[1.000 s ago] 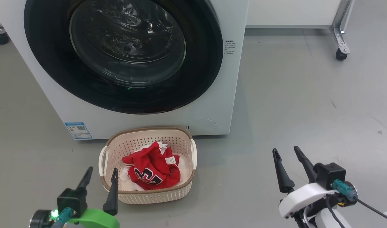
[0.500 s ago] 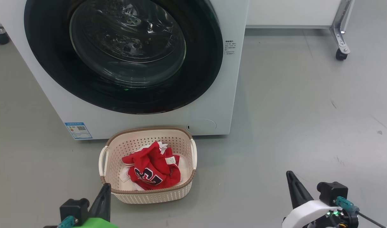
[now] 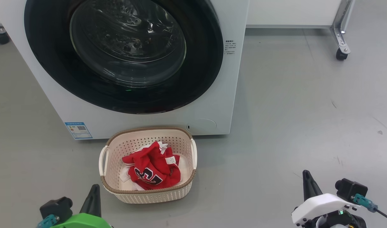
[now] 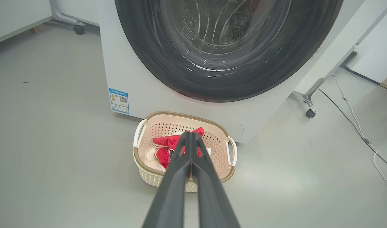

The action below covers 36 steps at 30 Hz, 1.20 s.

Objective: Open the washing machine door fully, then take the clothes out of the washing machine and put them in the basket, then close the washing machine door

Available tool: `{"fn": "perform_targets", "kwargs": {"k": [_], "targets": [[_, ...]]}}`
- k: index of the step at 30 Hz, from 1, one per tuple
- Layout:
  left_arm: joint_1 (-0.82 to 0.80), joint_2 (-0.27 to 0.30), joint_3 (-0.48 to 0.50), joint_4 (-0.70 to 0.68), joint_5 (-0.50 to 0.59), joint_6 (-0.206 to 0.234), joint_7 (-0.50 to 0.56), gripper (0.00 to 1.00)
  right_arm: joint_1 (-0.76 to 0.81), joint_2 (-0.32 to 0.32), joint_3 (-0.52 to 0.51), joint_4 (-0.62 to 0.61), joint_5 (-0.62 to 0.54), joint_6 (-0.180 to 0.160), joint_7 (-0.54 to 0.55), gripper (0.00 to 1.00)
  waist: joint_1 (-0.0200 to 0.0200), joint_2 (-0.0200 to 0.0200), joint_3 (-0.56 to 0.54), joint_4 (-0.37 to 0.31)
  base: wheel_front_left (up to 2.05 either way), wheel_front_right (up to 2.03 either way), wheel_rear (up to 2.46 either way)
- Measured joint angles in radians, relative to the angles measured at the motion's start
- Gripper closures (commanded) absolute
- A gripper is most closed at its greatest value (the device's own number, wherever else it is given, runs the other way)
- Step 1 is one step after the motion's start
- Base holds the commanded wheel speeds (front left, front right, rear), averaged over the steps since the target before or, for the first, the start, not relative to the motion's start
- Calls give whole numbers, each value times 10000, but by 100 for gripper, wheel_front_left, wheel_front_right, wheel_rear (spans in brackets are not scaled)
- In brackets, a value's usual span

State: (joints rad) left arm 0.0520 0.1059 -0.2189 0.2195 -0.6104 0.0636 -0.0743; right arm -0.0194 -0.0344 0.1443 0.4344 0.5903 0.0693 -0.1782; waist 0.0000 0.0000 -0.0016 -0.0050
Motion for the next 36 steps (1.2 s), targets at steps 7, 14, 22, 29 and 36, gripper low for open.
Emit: {"fn": "perform_targets", "kwargs": {"k": [7,14,22,29,36], "targets": [[-10,-36,259,23,-871,-169,134,100,-21,0,-244,-102,880,61,259,100,0,0,4,2,0,0,0],[-34,-123,525,67,-1753,-318,307,100,-38,0,-491,-244,1728,84,535,100,0,0,8,6,0,0,0],[-170,-188,834,148,-2859,-529,527,100,-134,0,-809,-414,2867,117,869,100,0,0,13,11,0,0,0],[-277,-224,1068,221,-3701,-667,660,100,-137,-2,-1057,-535,3716,178,1118,100,0,0,17,15,0,0,0],[-371,-276,1306,263,-4533,-792,830,100,-150,0,-1298,-673,4619,219,1354,100,0,0,20,20,0,0,0]]}}
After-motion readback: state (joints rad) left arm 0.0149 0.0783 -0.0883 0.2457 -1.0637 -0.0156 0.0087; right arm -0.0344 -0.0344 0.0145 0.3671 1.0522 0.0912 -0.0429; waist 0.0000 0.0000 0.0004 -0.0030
